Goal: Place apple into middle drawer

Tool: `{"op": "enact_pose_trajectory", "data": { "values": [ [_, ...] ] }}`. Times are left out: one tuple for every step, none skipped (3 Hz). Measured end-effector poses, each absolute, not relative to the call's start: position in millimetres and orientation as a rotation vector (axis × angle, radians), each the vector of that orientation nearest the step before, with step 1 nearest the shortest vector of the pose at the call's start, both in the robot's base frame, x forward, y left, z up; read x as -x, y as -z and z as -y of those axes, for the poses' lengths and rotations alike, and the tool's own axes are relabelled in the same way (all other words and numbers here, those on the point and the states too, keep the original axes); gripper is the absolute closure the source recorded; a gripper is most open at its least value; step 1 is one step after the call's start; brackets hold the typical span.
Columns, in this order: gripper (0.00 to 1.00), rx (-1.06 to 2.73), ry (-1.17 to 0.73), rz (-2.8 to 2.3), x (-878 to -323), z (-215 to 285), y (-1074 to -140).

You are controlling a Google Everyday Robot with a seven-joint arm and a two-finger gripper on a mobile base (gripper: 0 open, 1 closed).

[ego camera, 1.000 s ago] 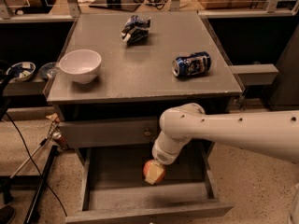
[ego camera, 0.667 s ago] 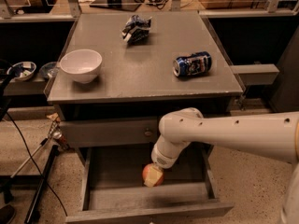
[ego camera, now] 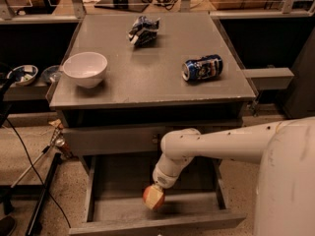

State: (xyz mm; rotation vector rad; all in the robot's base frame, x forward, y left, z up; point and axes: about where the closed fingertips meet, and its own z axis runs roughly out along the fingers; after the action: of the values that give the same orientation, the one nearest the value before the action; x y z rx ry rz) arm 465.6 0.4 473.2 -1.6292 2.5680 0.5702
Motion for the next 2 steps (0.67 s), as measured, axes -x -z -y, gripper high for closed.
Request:
{"op": "enact_pose_trajectory", "data": {
  "values": [
    [1.00, 1.618, -0.495, -2.574, -465, -2, -471],
    [1.00, 1.509, -0.405, -2.591, -477, 2, -475]
  ]
}}
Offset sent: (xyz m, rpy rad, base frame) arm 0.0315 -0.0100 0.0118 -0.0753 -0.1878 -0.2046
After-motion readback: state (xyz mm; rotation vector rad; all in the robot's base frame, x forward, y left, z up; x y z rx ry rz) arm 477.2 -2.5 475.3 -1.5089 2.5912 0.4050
